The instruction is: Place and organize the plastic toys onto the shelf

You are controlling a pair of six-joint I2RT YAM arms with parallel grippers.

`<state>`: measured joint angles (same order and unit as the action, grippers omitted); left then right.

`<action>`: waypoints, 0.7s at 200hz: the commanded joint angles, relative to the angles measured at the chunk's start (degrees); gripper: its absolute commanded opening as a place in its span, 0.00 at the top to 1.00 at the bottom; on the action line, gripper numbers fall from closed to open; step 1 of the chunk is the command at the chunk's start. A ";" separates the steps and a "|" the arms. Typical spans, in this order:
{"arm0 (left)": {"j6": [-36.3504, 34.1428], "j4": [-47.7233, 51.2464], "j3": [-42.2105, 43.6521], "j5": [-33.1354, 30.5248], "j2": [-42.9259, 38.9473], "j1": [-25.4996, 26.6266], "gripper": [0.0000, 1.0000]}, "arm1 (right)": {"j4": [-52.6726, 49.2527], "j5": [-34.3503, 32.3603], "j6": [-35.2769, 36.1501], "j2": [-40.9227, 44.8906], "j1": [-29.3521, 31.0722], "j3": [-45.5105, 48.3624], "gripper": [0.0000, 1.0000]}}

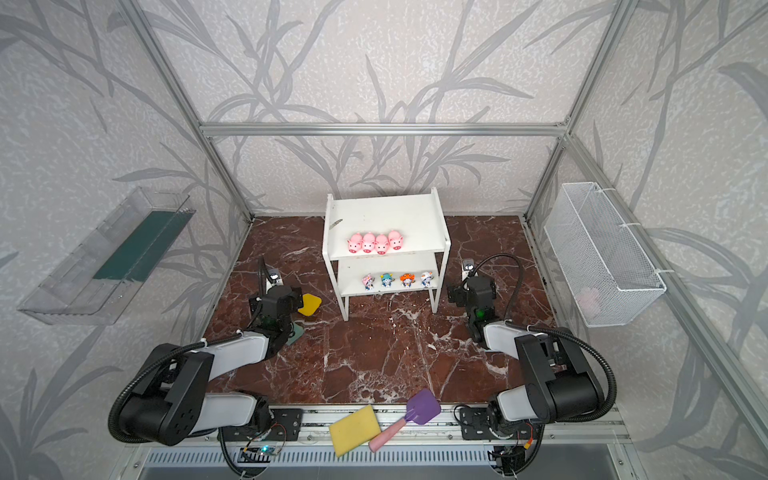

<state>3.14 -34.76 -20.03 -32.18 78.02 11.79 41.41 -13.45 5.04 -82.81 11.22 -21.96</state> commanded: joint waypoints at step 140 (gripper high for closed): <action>-1.14 -22.12 -0.88 14.56 12.41 -10.01 0.01 | 10.50 1.73 -4.06 -5.26 -4.72 0.77 0.01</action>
<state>0.30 -56.51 -18.00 -18.37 90.70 2.52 52.53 -9.61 2.31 -89.06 6.79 -19.81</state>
